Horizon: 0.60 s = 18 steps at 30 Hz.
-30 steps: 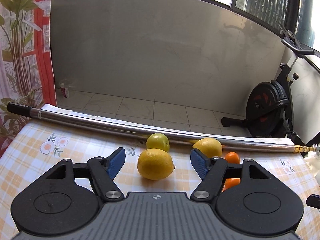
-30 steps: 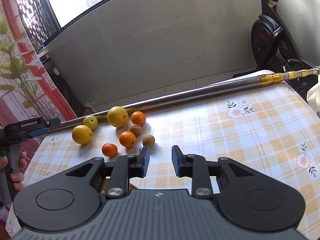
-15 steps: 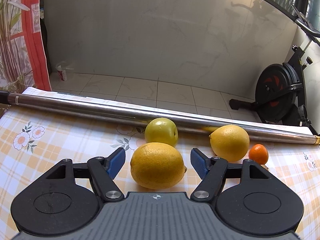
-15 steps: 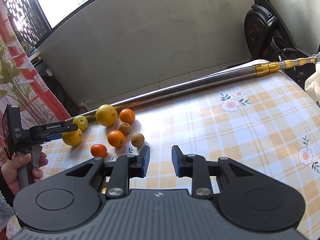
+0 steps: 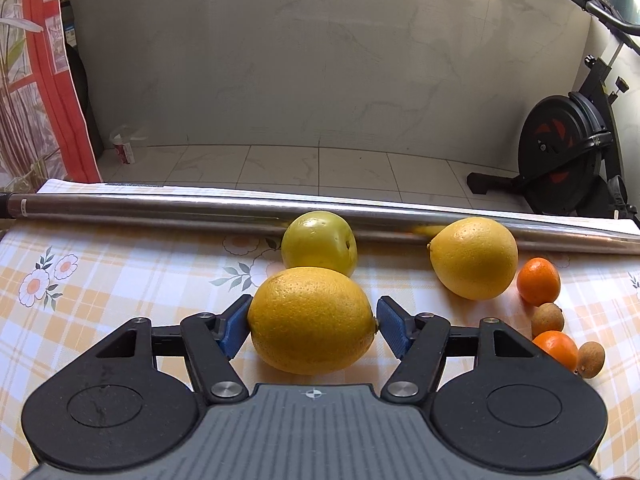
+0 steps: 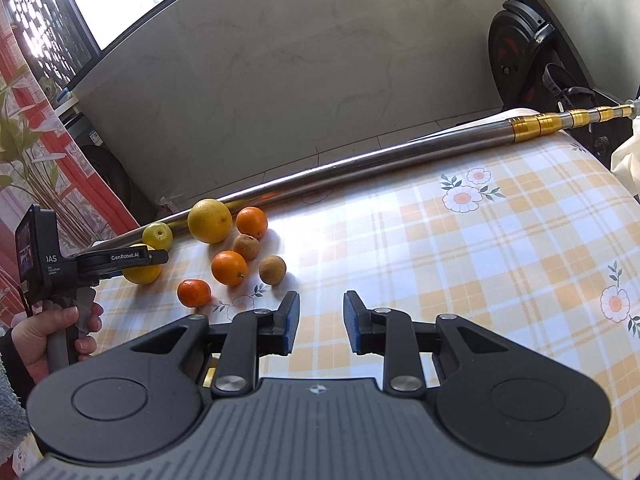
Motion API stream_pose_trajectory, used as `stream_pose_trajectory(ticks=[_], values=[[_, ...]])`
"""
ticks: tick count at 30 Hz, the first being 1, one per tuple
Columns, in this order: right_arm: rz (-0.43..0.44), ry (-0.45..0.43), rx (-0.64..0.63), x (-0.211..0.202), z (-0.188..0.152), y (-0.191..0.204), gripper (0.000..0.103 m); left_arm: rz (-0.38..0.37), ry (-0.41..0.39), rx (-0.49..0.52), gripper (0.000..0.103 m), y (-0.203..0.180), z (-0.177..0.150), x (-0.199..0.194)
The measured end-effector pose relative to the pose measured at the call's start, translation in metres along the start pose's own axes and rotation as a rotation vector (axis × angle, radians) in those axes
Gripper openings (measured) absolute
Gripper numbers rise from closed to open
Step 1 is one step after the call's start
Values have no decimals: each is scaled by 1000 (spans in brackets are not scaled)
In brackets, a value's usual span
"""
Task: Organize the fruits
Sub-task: 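Close left gripper on the yellow lemon and lift it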
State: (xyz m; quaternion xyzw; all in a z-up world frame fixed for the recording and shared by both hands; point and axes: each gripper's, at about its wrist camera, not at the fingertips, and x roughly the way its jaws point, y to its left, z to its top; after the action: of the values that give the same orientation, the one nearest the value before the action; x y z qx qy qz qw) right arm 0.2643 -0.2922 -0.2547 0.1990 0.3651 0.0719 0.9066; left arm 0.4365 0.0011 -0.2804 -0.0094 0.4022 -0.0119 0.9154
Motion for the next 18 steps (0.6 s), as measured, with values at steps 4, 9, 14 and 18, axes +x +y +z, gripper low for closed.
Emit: stream_pose_trajectory(ticks=[4,9,14,18], values=[[4,5,-23,2,1,3,30,-23,18,25,69,3,-3,-9],[5,14,-72,7,6,7,31,-46,-2,58,69,11,-13,-33],[12,12,-189,22,14,17,31,-93,-29,68,69,23,-23,-72],[26,28,-307,44,21,33,30,-102,-48,79,69,31,-36,-107]])
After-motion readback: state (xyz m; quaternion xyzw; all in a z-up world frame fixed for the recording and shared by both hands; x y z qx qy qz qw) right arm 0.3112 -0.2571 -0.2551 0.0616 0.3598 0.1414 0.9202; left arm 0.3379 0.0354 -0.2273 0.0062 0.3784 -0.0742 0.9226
